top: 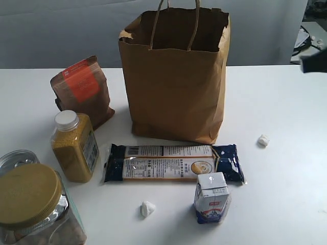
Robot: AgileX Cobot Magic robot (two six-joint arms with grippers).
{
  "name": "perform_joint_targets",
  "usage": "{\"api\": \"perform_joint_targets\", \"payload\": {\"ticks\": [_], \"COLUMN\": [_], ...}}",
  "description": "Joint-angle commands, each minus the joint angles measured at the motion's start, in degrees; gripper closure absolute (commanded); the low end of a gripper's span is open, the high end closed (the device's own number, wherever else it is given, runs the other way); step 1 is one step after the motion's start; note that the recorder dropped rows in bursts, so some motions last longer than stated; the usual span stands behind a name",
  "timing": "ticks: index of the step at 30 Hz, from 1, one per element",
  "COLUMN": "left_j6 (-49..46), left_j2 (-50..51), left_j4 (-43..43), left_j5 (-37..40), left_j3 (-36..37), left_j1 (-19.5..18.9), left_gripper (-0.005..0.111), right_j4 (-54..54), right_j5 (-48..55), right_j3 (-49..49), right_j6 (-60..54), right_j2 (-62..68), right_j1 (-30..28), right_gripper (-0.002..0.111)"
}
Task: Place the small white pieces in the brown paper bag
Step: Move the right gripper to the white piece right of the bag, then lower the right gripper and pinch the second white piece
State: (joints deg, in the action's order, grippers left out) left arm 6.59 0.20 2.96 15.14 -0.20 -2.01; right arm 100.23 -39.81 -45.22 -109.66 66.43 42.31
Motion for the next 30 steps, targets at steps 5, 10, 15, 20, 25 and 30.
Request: {"api": "perform_joint_targets", "payload": {"ticks": [5, 10, 15, 20, 25, 30], "left_j6": [0.3, 0.3, 0.3, 0.3, 0.3, 0.3], "left_j2": [-0.2, -0.2, -0.2, -0.2, -0.2, -0.2], "left_j4": [-0.4, -0.4, -0.4, -0.4, -0.4, -0.4], "left_j5": [-0.1, -0.1, -0.1, -0.1, -0.1, -0.1], "left_j3": [0.2, 0.2, 0.2, 0.2, 0.2, 0.2], "left_j1": [0.3, 0.3, 0.3, 0.3, 0.3, 0.3], "left_gripper": [0.107, 0.107, 0.107, 0.107, 0.107, 0.107], "right_j4": [-0.3, -6.5, -50.9, -95.9, -110.3, -110.3], "right_j5": [49.7, 71.7, 78.6, 82.5, 83.6, 81.7], "right_j3": [0.8, 0.8, 0.4, 0.4, 0.4, 0.4], "right_j6": [24.8, 47.7, 89.2, 121.8, 130.2, 129.2], "right_j2": [-7.0, -7.0, -6.8, -6.8, -3.0, 5.8], "right_j1": [0.5, 0.5, 0.2, 0.2, -3.2, -9.1], "right_gripper": [0.108, 0.108, 0.108, 0.108, 0.099, 0.07]}}
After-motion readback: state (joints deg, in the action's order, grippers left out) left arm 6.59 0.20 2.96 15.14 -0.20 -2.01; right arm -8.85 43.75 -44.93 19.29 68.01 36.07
